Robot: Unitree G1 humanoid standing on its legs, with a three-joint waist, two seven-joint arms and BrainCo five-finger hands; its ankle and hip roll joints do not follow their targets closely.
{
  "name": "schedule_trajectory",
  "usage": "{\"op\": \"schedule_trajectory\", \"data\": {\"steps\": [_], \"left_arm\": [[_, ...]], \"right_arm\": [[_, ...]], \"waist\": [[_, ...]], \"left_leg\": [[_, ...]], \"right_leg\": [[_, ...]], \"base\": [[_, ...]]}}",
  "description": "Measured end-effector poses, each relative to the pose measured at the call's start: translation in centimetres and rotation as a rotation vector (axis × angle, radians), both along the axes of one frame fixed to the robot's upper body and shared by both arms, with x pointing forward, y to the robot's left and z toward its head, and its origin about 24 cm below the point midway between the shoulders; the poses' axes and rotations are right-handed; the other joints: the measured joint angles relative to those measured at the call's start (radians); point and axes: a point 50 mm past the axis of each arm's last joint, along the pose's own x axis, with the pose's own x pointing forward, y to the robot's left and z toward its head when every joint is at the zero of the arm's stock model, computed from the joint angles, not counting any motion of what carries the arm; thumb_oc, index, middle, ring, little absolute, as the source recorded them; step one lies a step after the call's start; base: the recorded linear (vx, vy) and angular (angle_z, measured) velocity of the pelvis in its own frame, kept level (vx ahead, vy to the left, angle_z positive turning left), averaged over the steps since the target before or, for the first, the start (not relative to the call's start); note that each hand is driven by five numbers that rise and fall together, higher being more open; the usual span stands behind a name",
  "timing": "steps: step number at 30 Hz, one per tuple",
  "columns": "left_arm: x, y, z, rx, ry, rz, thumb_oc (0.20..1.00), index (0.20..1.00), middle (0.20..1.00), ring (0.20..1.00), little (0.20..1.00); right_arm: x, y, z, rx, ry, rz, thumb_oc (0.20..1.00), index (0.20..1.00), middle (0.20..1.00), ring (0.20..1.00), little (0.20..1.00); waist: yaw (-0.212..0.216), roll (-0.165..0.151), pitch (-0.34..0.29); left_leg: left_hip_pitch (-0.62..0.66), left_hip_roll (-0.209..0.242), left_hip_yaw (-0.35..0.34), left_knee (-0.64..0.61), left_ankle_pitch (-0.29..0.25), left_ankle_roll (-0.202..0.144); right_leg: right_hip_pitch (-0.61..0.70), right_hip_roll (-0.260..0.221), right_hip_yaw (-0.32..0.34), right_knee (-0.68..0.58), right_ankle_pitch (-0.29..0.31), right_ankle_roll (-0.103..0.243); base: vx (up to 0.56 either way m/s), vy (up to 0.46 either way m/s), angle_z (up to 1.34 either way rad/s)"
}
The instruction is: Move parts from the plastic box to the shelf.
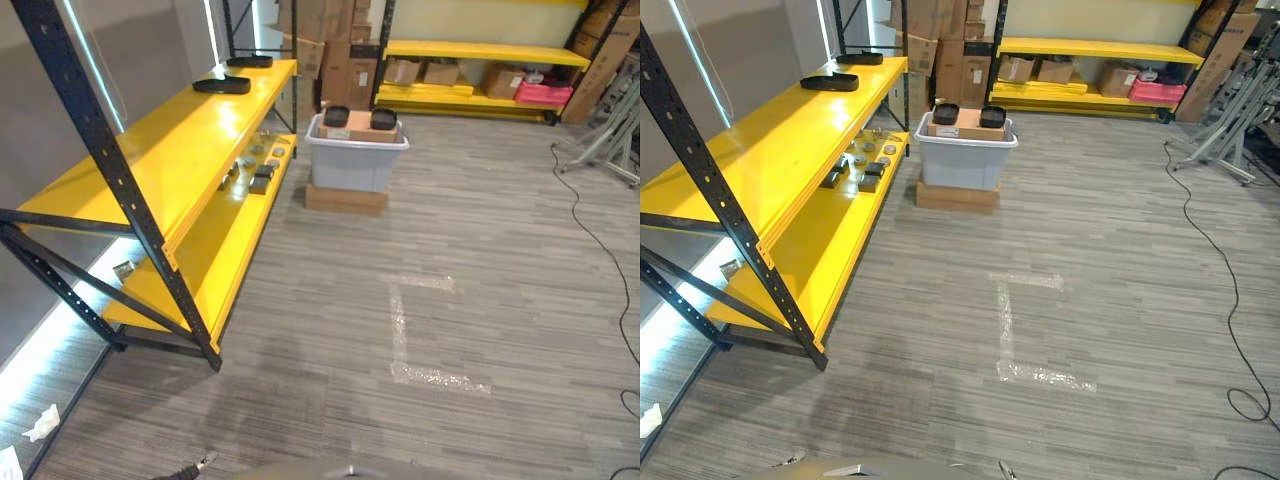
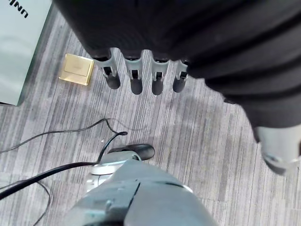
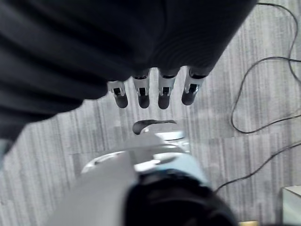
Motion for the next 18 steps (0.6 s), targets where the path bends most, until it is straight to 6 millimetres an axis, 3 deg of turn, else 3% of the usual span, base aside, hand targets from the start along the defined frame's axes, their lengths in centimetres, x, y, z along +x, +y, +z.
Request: {"op": "schedule_trajectory", "data": {"steps": [4,9,18], "left_arm": [[0.9,-0.1,0.1,-0.011,-0.024,-0.010,1.000,1.000,1.000,1.000,1.000],[1.5,-0.2,0.2,-0.018,-0.037,0.025,1.000,1.000,1.000,1.000,1.000],[2.3,0.2,0.4,0.012,-0.101,0.088,1.000,1.000,1.000,1.000,1.000]], "right_arm": [[1.5,-0.4,0.3,-0.008,-0.048,-0.035,1.000,1.000,1.000,1.000,1.000],[1.9,-0.4,0.4,-0.003,-0.060,-0.051,1.000,1.000,1.000,1.000,1.000],[1.7,-0.4,0.3,-0.006,-0.062,-0.050,1.000,1.000,1.000,1.000,1.000]], "waist": [[-0.002,0.012,0.023],[-0.008,0.008,0.064],[-0.029,0.003,0.077]], "left_leg": [[0.036,-0.004,0.000,-0.051,0.031,-0.007],[0.057,-0.011,0.004,-0.065,0.036,-0.005],[0.066,-0.011,0.028,-0.072,0.034,-0.005]], "right_leg": [[0.047,0.006,-0.009,-0.081,0.044,0.007],[0.094,0.008,-0.007,-0.157,0.097,0.008],[0.095,0.009,0.015,-0.159,0.098,0.012]], "base": [[0.00,0.002,0.01],[0.00,0.004,-0.01],[-0.01,0.010,-0.08]]}}
